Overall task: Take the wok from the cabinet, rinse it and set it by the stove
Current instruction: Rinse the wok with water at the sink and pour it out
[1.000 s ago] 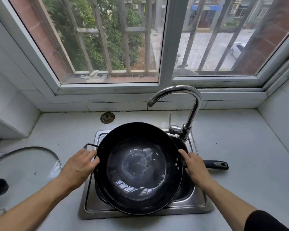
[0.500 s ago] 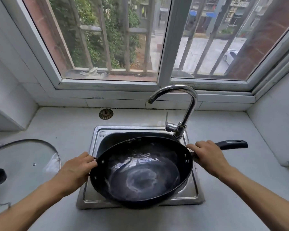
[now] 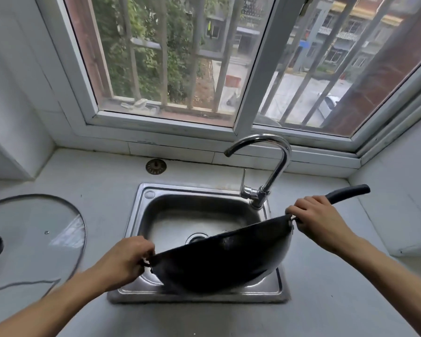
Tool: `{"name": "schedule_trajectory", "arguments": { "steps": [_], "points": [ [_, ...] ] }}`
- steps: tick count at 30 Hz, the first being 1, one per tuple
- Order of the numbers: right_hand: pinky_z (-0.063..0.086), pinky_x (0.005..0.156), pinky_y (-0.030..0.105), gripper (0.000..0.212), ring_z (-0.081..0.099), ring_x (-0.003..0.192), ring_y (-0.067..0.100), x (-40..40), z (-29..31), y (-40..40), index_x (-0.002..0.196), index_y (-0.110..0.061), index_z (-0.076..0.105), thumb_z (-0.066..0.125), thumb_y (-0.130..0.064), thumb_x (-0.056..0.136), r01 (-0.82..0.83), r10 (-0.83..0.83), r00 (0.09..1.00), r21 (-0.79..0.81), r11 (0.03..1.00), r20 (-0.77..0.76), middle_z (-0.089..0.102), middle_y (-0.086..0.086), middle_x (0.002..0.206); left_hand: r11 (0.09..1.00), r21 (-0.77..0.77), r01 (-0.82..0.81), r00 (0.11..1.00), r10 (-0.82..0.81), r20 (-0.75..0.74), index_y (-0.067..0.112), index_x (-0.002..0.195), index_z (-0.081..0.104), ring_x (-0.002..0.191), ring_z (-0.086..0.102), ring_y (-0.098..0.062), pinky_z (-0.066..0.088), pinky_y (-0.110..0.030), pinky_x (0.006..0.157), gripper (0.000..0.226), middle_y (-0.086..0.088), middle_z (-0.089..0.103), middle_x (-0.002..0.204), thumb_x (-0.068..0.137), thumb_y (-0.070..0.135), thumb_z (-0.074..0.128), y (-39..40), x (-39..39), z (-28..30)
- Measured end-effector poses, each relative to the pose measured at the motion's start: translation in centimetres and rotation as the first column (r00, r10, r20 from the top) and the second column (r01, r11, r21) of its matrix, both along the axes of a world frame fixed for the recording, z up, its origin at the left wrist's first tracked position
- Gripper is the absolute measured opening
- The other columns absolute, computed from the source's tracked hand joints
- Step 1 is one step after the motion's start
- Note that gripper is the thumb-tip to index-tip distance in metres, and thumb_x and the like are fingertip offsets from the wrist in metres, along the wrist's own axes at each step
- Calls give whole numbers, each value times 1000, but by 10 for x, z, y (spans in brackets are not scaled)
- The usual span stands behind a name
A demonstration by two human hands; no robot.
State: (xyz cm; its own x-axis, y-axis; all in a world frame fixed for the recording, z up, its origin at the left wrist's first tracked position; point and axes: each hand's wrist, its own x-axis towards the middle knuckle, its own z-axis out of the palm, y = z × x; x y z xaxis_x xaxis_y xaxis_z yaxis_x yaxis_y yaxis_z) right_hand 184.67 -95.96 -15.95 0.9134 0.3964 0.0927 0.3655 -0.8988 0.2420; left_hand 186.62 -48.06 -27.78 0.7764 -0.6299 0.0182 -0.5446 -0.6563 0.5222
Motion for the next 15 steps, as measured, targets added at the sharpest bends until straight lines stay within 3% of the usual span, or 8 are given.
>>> {"name": "schedule_trajectory", "arguments": {
  "steps": [6,11,15],
  "points": [
    [40,78,35,44,58,73,24,9,11,2,91,-23,56,77,-1,59,1,-1,1000,40,999,10,58,-4,77,997,-47,-60,987,52,-153,24,73,55,67,57,-8,47,-33,59,25,10,57,67,54,8,51,-2,4,3],
    [42,77,39,44,59,78,21,6,13,6,90,-25,60,80,1,61,68,-65,997,109,992,-30,57,-8,81,993,49,-107,987,100,126,29,72,56,62,56,-14,42,-24,48,40,14,50,68,51,-2,70,-1,3,11],
    [39,81,38,47,57,79,18,4,7,6,96,-27,59,80,0,64,88,-79,995,150,985,-61,56,-13,84,993,42,-113,986,107,129,28,76,58,65,58,-16,48,-29,50,40,11,55,70,53,-3,66,1,2,8]
  ]
}}
